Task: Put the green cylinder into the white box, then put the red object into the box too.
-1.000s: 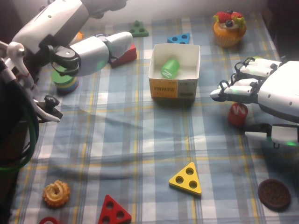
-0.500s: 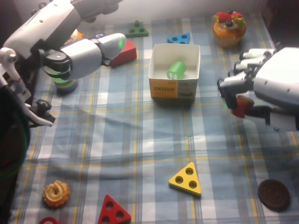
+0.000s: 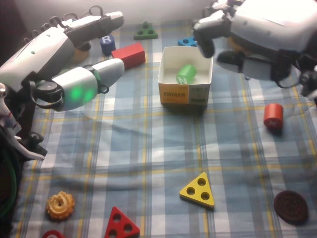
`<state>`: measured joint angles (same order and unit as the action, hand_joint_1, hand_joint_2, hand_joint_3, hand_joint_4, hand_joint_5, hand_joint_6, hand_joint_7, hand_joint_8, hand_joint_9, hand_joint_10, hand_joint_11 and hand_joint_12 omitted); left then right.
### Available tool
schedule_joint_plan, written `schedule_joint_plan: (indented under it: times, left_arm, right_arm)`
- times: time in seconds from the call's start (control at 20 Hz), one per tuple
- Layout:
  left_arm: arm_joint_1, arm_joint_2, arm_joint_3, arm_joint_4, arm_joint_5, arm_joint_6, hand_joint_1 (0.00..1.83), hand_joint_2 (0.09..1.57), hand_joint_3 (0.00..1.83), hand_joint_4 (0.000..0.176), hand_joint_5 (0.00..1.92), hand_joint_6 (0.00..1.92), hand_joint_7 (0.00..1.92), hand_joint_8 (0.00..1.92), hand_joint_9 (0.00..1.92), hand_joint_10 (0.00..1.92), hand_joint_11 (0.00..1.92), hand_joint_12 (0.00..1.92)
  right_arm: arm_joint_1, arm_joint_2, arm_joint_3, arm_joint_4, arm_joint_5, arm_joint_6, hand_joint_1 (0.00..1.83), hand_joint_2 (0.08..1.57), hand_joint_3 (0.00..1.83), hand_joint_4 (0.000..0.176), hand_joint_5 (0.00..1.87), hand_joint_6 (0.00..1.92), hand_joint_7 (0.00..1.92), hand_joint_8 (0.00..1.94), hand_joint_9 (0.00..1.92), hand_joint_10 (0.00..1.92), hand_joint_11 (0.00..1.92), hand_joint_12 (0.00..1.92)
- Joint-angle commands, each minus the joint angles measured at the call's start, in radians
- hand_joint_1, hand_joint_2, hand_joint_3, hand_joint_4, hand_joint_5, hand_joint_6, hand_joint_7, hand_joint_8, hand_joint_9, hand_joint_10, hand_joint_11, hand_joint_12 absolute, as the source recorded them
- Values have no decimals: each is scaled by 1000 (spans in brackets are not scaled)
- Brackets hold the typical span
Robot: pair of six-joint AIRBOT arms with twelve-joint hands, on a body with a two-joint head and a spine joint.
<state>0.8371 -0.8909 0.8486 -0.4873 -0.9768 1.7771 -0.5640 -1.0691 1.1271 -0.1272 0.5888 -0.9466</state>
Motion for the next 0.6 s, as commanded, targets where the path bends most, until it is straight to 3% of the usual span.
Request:
schedule_joint_plan:
  times: [0.0, 0.05, 0.15, 0.2, 0.3, 0.4, 0.45, 0.5, 0.55]
  left_arm:
    - [-12, 6, -4, 37, -122, -7, 639, 1371, 0, 25, 357, 14, 355, 3, 0, 706, 0, 1284]
    - [-15, 6, -5, 39, -120, -7, 651, 1367, 0, 44, 350, 10, 347, 0, 1, 650, 0, 1168]
    - [-15, 3, -3, 39, -120, -7, 739, 1350, 0, 16, 376, 17, 368, 6, 23, 666, 0, 1246]
    - [-17, 1, 0, 39, -118, -7, 766, 1345, 0, 12, 388, 20, 380, 8, 31, 674, 0, 1291]
    - [-18, 2, -1, 39, -118, -7, 702, 1350, 1, 23, 388, 16, 383, 3, 36, 631, 0, 1222]
    - [-15, 2, -2, 36, -123, -7, 640, 1361, 5, 33, 383, 13, 380, 1, 27, 623, 0, 1192]
    - [-13, 3, -3, 35, -124, -7, 637, 1367, 7, 29, 380, 12, 378, 1, 26, 624, 0, 1189]
    - [-11, 3, -4, 34, -126, -7, 623, 1372, 8, 30, 377, 10, 376, 0, 31, 625, 0, 1181]
    - [-9, 4, -5, 32, -128, -7, 622, 1372, 7, 33, 377, 10, 377, 1, 34, 626, 0, 1181]
  right_arm:
    - [27, -14, 18, 7, 78, -2, 1146, 1283, 0, 0, 653, 1375, 732, 1577, 468, 1664, 121, 1921]
    - [41, -33, 36, 7, 57, -2, 1137, 1296, 3, 0, 637, 1388, 699, 1634, 440, 1719, 138, 1921]
    - [54, -74, 74, 7, 19, -2, 1115, 1308, 1, 0, 665, 1415, 626, 1658, 443, 1696, 202, 1921]
    - [58, -91, 90, 7, 1, -2, 1122, 1301, 0, 0, 696, 1379, 622, 1649, 447, 1687, 236, 1921]
    - [64, -99, 96, 7, -13, -2, 1140, 1290, 0, 0, 693, 1329, 664, 1644, 449, 1764, 275, 1921]
    - [65, -93, 87, 7, -11, -2, 1098, 1328, 4, 0, 571, 1483, 633, 1661, 349, 1683, 172, 1921]
    - [65, -76, 72, 7, -1, -2, 1237, 1304, 0, 0, 395, 1153, 618, 1590, 300, 1649, 126, 1921]
    - [65, -56, 57, 7, 11, -2, 1129, 1232, 0, 0, 311, 959, 348, 1299, 226, 1613, 32, 1921]
    - [65, -32, 35, 7, 29, -2, 1043, 1217, 0, 0, 250, 876, 247, 1219, 152, 1606, 6, 1921]
